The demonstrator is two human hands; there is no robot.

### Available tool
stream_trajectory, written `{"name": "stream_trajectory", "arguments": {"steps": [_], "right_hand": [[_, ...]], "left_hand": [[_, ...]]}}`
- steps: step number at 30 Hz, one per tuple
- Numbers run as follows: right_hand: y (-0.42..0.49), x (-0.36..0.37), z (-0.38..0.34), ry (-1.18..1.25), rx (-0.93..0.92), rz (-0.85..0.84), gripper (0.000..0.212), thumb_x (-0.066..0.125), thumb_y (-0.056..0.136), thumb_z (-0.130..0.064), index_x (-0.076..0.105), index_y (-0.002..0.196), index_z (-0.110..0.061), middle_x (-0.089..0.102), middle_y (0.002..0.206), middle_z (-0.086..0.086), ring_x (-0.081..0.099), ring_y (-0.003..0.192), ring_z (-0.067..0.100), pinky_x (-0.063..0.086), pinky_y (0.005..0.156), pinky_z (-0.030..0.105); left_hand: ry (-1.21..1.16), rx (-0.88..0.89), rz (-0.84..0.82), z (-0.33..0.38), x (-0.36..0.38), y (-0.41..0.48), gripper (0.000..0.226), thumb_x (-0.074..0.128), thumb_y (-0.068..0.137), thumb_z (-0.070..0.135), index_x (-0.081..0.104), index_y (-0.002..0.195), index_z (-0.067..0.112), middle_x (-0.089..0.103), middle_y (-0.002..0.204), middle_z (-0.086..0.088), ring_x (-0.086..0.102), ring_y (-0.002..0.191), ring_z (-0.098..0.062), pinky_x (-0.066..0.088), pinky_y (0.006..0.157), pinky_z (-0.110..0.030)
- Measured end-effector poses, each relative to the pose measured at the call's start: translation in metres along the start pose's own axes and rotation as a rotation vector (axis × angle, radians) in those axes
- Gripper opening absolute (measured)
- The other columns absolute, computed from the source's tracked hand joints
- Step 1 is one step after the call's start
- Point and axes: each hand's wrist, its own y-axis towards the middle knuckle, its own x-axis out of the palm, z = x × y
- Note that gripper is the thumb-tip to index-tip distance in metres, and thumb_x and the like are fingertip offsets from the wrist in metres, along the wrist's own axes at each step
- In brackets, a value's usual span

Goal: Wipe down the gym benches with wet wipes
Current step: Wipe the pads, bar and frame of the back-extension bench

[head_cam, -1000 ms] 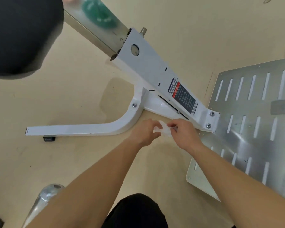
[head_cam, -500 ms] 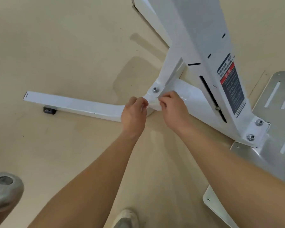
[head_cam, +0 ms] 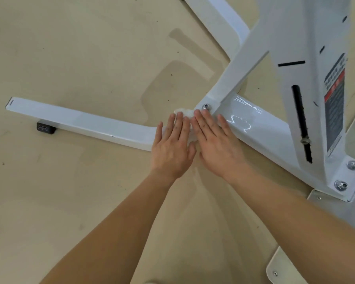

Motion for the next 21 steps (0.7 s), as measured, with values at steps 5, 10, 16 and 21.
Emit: {"name": "stream_trajectory", "arguments": {"steps": [5,10,16,21], "right_hand": [[-0.014,-0.006,-0.009,0.105,0.008,-0.008,0.072,0.038,0.088,-0.02,0.026,0.158,-0.009,0.02,0.166,0.01,0.015,0.154,0.024,0.013,0.124,0.047],[0.003,-0.01,0.0,0.052,-0.052,0.008,0.069,0.042,0.088,-0.023,0.035,0.155,-0.009,0.031,0.162,0.008,0.021,0.153,0.026,0.01,0.123,0.049],[0.01,-0.003,0.016,0.143,-0.09,0.191,0.042,0.046,0.092,-0.016,0.067,0.127,-0.009,0.065,0.134,0.007,0.056,0.127,0.029,0.034,0.107,0.043],[0.019,-0.014,0.035,0.333,-0.012,0.288,0.021,0.078,0.074,0.001,0.073,0.09,-0.011,0.069,0.087,0.003,0.06,0.083,0.031,0.048,0.065,0.035]], "left_hand": [[0.025,0.071,0.075,-0.011,0.0,-0.021,0.055,0.038,0.1,0.031,0.044,0.151,0.012,0.039,0.159,-0.007,0.033,0.148,-0.027,0.022,0.122,-0.05],[0.009,0.05,0.118,-0.016,-0.002,-0.013,0.049,0.039,0.102,0.033,0.052,0.145,0.013,0.047,0.154,-0.005,0.037,0.146,-0.028,0.025,0.119,-0.051],[-0.033,0.103,0.384,-0.014,-0.008,0.014,0.02,0.059,0.094,0.031,0.077,0.095,0.022,0.075,0.113,0.008,0.069,0.1,-0.026,0.05,0.085,-0.039],[-0.319,-0.014,0.372,-0.006,-0.021,0.032,0.012,0.073,0.083,0.026,0.075,0.076,0.017,0.075,0.079,0.008,0.061,0.074,-0.025,0.049,0.059,-0.034]]}}
